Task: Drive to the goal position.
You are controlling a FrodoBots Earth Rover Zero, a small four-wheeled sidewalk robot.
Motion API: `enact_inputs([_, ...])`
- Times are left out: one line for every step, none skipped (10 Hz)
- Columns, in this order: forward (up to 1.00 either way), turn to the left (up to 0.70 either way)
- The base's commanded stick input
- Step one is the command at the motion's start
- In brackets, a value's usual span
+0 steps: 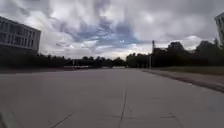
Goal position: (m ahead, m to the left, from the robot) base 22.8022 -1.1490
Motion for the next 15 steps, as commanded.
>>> enact_inputs([1.00,0.01])
enact_inputs([1.00,0.01])
enact_inputs([1.00,0.03])
enact_inputs([1.00,0.02])
enact_inputs([1.00,0.02])
enact_inputs([1.00,0.02])
enact_inputs([1.00,0.02])
enact_inputs([1.00,0.03])
enact_inputs([1.00,0.03])
enact_inputs([1.00,0.03])
enact_inputs([1.00,0.03])
enact_inputs([1.00,0.03])
enact_inputs([1.00,0.02])
enact_inputs([1.00,0.02])
enact_inputs([1.00,0.02])
